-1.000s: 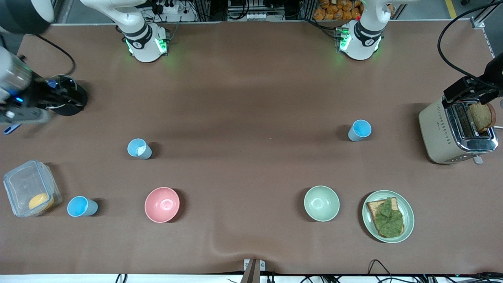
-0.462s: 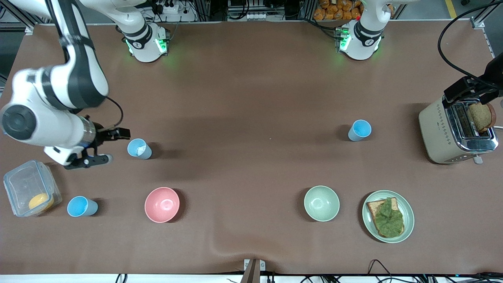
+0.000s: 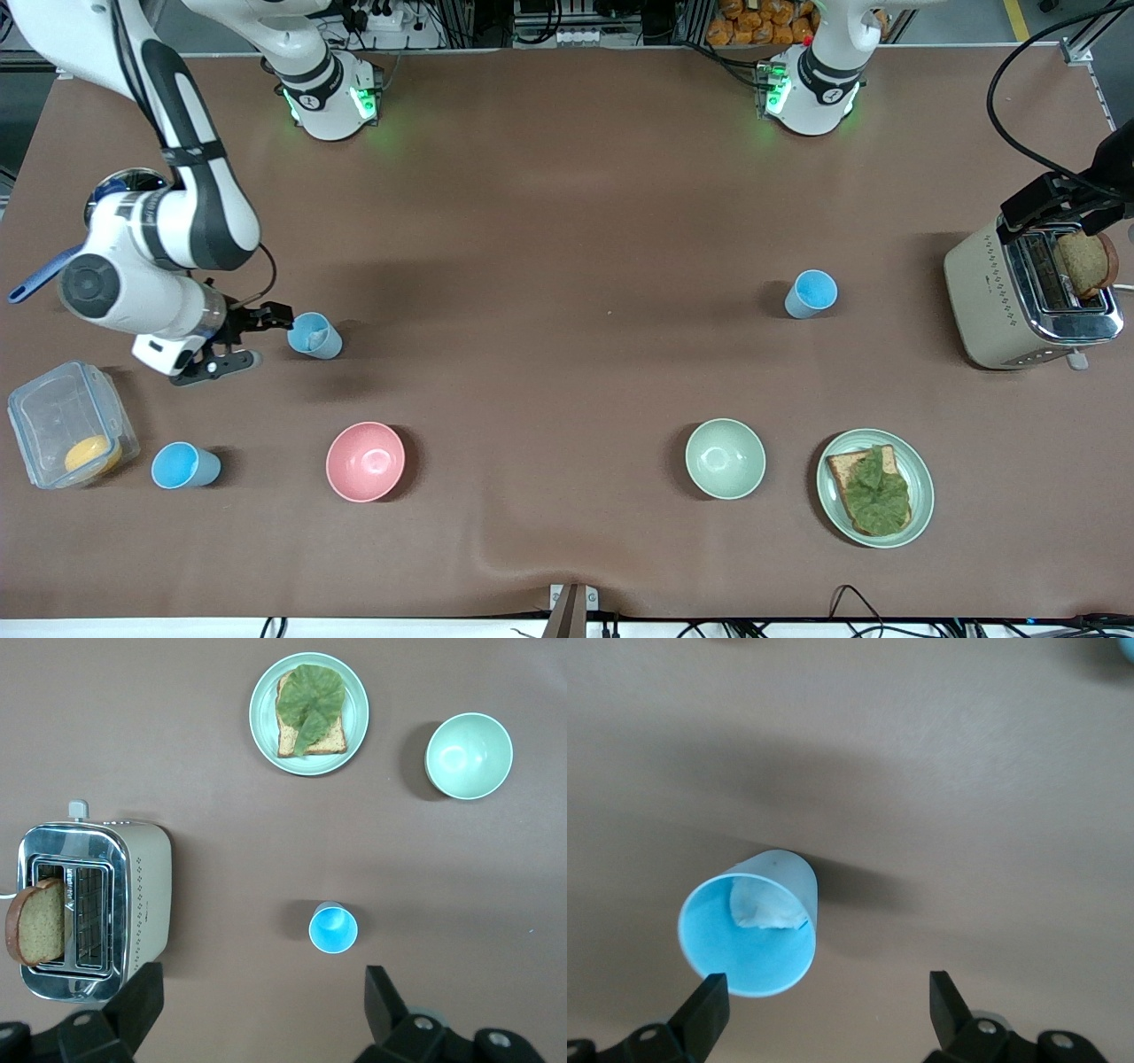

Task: Stack blue cups with both arms
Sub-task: 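Reach the right gripper down to the blue cup beside the pot, then close the right gripper around the blue cup's body, then carry the blue cup to the table center and set it down, then open the right gripper and withdraw while the left gripper reaches out, then lower the left gripper onto the blue cup by the toaster and grasp, then lift the blue cup and carry it above the center cup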

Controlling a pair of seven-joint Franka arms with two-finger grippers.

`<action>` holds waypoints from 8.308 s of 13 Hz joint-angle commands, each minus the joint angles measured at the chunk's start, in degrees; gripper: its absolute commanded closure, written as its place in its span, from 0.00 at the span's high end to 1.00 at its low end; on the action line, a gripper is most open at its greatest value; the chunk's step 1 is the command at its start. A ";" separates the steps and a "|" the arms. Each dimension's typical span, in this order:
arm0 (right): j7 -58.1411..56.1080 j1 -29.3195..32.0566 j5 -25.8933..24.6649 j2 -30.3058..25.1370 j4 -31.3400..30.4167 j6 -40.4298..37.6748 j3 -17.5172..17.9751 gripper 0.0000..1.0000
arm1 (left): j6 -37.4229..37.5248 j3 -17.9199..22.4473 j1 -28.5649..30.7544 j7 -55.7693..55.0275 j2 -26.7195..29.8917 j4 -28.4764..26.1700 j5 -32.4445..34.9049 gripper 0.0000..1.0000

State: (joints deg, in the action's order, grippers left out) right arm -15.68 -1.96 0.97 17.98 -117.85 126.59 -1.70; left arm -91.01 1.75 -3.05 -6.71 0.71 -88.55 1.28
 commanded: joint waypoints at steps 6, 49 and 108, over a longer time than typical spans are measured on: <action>-0.58 -0.14 2.99 3.99 -1.68 3.22 0.64 0.00 | -0.13 -0.17 0.32 1.08 -0.01 0.39 -0.58 1.00; 36.11 -15.80 10.31 1.46 41.39 -44.84 -4.46 1.00 | -1.44 -1.04 -0.73 0.56 -5.99 -0.74 -5.05 1.00; 3.56 1.26 -4.66 -18.42 27.15 -38.70 0.73 1.00 | -29.92 -13.35 -32.44 -34.22 -16.34 -10.08 -8.49 0.00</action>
State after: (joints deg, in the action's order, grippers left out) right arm -11.90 -1.51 -3.63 -1.07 -92.05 88.58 -1.57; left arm -123.05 -12.59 -32.47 -36.40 -11.02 -104.08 -7.80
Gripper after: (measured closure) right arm 0.000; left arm 0.969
